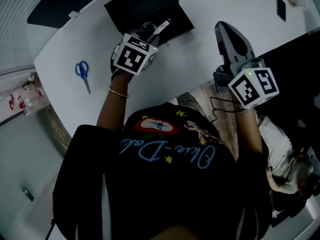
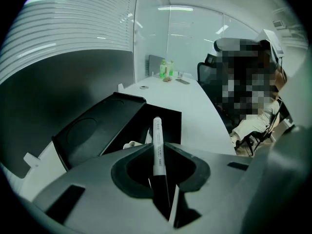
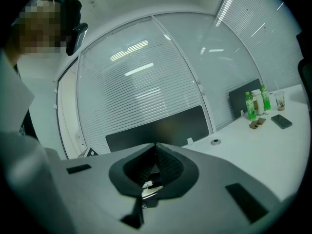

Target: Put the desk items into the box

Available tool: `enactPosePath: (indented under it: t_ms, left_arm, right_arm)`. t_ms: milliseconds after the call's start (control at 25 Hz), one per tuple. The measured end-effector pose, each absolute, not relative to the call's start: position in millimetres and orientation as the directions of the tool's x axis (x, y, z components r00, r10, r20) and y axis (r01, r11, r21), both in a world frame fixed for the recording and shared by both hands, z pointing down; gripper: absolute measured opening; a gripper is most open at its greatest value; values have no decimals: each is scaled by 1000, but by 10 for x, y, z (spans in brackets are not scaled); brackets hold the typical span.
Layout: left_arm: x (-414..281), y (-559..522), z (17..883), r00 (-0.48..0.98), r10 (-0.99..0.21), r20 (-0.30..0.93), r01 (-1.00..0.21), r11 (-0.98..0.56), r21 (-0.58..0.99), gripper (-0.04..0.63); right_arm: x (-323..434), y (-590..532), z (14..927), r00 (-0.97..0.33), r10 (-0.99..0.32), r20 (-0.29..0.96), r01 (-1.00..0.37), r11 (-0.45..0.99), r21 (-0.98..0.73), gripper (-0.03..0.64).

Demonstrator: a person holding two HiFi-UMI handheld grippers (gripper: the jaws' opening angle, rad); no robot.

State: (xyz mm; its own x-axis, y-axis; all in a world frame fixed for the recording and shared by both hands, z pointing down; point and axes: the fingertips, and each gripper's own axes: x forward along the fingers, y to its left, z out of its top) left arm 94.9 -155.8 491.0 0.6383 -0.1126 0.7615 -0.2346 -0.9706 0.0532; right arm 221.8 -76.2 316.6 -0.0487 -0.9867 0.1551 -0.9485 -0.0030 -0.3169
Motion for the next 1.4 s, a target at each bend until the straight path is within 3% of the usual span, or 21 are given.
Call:
enactPosePath:
  t_ms: [720,1400]
  left_arm:
    - [959,-1474,5174,584,-61,810,-168,-985,47,78]
    - [945,-1492,5186,577,-89,812,-173,-985,15,94]
  right_arm:
    - [2252,-766,3208,-46,-986,158,-948,-7,-318,11]
    - [2255,-775,3197,-45,-986,158,-948,-7,-317,11]
